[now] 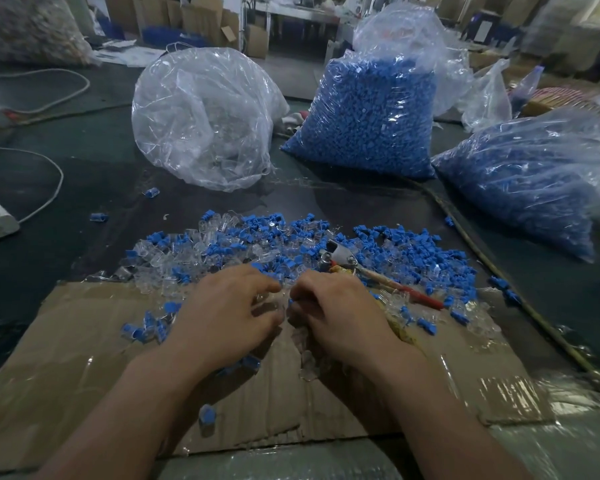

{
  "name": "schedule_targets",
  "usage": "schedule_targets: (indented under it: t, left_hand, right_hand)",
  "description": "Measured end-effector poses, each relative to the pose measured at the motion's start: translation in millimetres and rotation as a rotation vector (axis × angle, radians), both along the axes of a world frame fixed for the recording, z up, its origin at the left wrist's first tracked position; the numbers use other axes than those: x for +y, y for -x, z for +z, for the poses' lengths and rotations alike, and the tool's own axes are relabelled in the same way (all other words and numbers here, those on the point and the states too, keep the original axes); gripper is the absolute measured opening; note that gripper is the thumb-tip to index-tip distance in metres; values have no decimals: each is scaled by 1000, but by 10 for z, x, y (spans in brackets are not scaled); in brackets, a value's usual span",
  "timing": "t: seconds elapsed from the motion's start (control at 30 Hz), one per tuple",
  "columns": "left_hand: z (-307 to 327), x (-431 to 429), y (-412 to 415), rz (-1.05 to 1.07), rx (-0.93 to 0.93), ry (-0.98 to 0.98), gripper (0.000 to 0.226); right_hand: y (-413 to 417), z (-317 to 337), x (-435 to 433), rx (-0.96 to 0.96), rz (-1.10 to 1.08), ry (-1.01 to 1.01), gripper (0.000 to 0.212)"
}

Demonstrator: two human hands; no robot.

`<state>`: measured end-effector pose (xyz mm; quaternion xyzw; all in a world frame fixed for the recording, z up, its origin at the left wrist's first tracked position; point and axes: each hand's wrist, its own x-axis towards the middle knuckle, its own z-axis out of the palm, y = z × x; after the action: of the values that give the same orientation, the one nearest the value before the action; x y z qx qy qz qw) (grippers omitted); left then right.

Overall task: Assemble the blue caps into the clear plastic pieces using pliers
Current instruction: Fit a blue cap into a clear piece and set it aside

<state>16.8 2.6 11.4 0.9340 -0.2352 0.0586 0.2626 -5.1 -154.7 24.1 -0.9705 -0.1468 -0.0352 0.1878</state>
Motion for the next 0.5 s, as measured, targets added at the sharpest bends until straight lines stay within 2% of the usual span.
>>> schedule_targets:
  t: [0.13,0.27,0.4,0.5]
  left_hand:
    - [-30,-49,-2,-22,-48,-154,43]
    - [-37,-67,26,-40,-58,-164,34]
    - [-8,-67,40,-16,-97,57,25]
    - [38,-73,49,43,-103,216,23]
  right_hand:
    - [-1,6,-20,-60,-22,-78,10]
    - [-16,30,-35,-119,-14,-126,16]
    - [-3,23,-58,-120,-53,-221,21]
    - [19,49,-86,-89,-127,-425,12]
